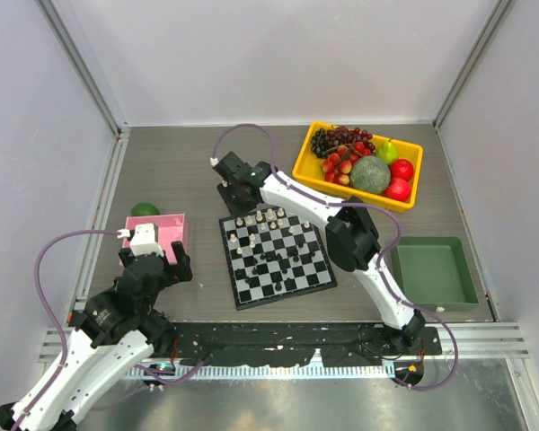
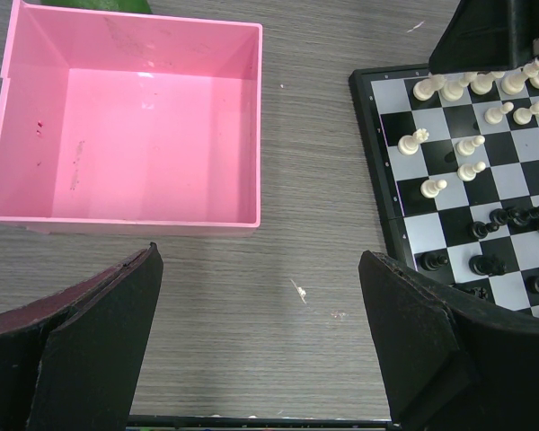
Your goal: Set up the chess pieces on the board
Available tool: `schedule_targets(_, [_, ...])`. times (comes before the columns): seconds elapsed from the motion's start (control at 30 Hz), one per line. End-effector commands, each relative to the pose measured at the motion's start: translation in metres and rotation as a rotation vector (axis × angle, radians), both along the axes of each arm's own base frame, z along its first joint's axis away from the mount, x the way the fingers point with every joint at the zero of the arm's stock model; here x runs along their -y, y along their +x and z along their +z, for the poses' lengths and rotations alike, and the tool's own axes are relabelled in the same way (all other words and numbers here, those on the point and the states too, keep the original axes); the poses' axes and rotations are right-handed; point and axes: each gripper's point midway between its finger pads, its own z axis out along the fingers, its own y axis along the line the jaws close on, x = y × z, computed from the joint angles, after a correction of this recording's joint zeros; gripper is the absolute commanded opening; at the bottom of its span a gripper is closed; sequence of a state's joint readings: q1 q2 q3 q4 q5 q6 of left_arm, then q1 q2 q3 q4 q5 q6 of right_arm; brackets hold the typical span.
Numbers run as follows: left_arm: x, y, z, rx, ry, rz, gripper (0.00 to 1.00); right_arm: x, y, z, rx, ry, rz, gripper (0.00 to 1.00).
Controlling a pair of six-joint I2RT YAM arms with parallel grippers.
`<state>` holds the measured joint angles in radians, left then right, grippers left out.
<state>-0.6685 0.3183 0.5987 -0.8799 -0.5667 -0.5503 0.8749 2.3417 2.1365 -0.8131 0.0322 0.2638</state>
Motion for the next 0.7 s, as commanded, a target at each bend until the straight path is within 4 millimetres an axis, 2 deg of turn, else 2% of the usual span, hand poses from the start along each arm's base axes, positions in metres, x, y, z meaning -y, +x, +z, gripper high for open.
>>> schedule_targets(0.0, [0.002, 0.006, 0.007, 0.038, -0.026, 0.015, 0.99, -0.009, 0.0, 0.084, 0.119, 0.132, 0.019, 0.34])
schedule_targets(0.03, [0.002, 0.006, 0.008, 0.038, -0.026, 0.014, 0.99, -0.008, -0.006, 0.077, 0.109, 0.123, 0.022, 0.34])
schedule_targets(0.07, [0.002, 0.006, 0.008, 0.04, -0.028, 0.015, 0.99, -0.01, -0.008, 0.085, 0.125, 0.151, 0.027, 0.34])
schedule_targets(0.1, [0.002, 0.006, 0.008, 0.039, -0.027, 0.014, 0.99, -0.01, -0.014, 0.078, 0.109, 0.145, 0.032, 0.35])
schedule_targets(0.13, [0.002, 0.006, 0.007, 0.038, -0.026, 0.015, 0.99, -0.013, -0.017, 0.082, 0.111, 0.161, 0.039, 0.35])
schedule_targets(0.37, [0.003, 0.006, 0.008, 0.037, -0.029, 0.01, 0.99, -0.02, -0.044, 0.05, 0.015, 0.132, 0.077, 0.37])
schedule_targets(0.5, [0.002, 0.005, 0.008, 0.039, -0.028, 0.012, 0.99, -0.02, -0.05, 0.033, -0.015, 0.111, 0.081, 0.37])
schedule_targets(0.67, [0.002, 0.006, 0.009, 0.043, -0.029, 0.017, 0.99, -0.021, -0.052, 0.022, -0.032, 0.094, 0.08, 0.37])
